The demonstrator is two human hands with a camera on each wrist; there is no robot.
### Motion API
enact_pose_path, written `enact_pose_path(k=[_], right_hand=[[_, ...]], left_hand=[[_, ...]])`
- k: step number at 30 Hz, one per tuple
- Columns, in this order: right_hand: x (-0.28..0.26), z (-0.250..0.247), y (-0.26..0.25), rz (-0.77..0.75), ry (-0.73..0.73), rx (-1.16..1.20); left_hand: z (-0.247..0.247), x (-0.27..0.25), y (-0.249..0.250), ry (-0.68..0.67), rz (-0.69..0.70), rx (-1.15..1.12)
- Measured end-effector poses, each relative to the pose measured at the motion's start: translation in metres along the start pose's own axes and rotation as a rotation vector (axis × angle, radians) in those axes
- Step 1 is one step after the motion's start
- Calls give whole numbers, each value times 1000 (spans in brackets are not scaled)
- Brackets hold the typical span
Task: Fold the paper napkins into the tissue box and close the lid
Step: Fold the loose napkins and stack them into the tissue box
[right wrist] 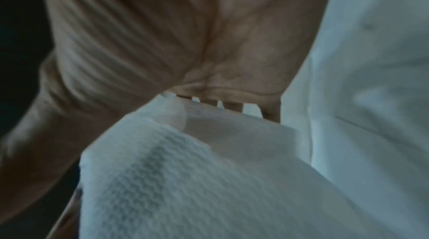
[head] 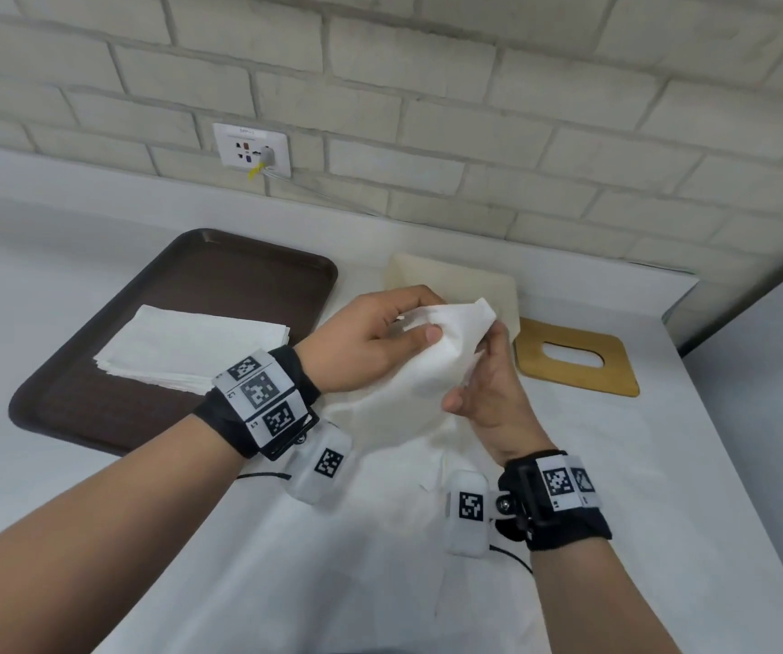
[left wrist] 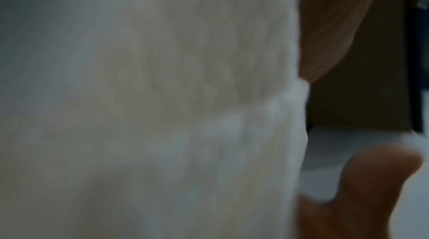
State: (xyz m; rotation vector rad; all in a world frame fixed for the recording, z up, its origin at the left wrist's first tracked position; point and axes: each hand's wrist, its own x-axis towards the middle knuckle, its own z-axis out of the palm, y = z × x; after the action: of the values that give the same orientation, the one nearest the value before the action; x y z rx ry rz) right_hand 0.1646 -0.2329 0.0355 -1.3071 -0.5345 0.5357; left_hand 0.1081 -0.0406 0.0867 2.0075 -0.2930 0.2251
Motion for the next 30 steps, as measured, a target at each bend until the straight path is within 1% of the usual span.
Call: enact_pose_path(k=[2,4,5,7,9,11,12,14,16,17,18,19,21,23,24,25,27,30], right_hand=[[1,-4,-12,-91,4,-239],[2,-4,-26,-128,-45,-465],[1,-2,-33,-110,-82,-541],[-2,6,-42,-16,-128,-654],[-4,17,-40,20,-105,-688],[-6,22,-33,14,-36,-672],[-7,23,-31,10,5,-665],[-11,20,-27,3,88,-634],[-18,15,-25,-4,222,-526],[-21,14,-24,-21,287,-456],[-25,12,-23,-46,337,-384],[-28,12,-22,-66,382,-313],[-32,14,-18,-89,434,-175],[-35,18,-15,-68,454,-116],[-35,21,-13,-53,470,-119],[-36,22,-11,-40,489,-134],[-39,22,-7,-32,516,-137],[-42,20,-3,-38,537,-82]], left_hand=[[-3,-2,-1,-59,112,161],[-3,-4,0,-88,239,273],[-3,-5,1,-91,305,308],[-2,-6,6,-115,412,370],[-3,-7,7,-151,452,413],[-5,-9,6,-151,416,433],[-7,-10,6,-129,386,427],[-14,-14,0,-21,296,386],[-22,-19,-9,135,120,300],[-25,-22,-15,204,3,242],[-27,-24,-22,244,-112,161],[-28,-27,-28,246,-204,48],[-24,-32,-38,167,-311,-160],[-16,-36,-43,51,-321,-213],[-11,-38,-43,15,-308,-217],[-7,-39,-42,9,-293,-223],[-1,-40,-41,43,-286,-265],[7,-39,-44,120,-301,-342]])
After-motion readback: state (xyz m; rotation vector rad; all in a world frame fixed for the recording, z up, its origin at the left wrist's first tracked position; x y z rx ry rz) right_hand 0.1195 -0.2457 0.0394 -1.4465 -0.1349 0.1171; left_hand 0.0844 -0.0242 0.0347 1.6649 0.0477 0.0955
